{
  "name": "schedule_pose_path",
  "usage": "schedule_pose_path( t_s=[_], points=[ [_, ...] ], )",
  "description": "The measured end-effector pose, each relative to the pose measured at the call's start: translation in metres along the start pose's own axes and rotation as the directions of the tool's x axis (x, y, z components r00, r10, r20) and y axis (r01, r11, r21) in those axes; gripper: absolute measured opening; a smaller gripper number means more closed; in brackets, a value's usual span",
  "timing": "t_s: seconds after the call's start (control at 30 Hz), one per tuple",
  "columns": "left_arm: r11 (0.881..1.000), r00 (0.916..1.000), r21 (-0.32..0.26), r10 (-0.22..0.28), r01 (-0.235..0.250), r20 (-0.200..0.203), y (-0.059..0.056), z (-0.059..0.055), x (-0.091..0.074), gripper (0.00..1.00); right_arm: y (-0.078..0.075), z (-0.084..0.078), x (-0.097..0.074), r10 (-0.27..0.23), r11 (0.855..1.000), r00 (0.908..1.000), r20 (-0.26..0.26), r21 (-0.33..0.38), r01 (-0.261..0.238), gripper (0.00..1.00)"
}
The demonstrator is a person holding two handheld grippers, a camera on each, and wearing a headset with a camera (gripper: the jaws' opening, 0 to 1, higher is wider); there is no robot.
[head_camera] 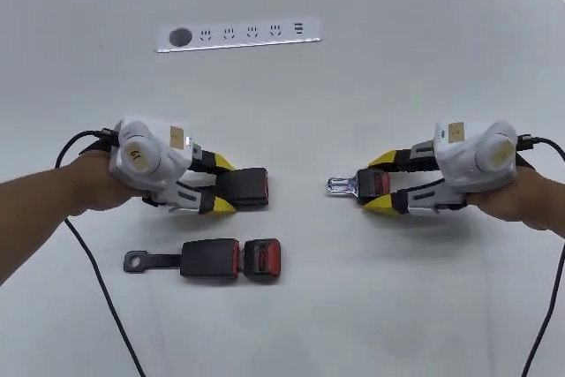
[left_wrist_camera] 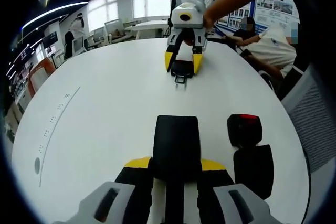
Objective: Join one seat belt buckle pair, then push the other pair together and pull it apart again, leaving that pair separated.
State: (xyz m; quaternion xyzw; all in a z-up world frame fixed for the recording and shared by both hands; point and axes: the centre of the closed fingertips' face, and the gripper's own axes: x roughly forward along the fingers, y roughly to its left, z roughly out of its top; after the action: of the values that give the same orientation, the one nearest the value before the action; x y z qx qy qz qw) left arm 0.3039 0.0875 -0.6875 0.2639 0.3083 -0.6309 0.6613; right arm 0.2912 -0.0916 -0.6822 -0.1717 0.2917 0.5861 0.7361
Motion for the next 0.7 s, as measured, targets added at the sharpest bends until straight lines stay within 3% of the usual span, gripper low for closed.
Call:
schedule_pose_path(
  t_s=[0.33, 0.7],
  points=[
    [1.000, 0.9997, 0.007, -0.011, 0.011, -0.021, -0.003, 0.000, 0.000, 0.33, -0.001, -0.001, 0.002, 0.005, 1.000, 1.0000, 0.006, 0.002, -0.005, 0.34],
    [1.000, 0.9989, 0.007, -0.015, 0.015, -0.044, -0.003, 0.000, 0.000, 0.33, 0.001, 0.008, 0.017, 0.005, 1.000, 0.9997, 0.025, 0.004, -0.005, 0.34]
  ],
)
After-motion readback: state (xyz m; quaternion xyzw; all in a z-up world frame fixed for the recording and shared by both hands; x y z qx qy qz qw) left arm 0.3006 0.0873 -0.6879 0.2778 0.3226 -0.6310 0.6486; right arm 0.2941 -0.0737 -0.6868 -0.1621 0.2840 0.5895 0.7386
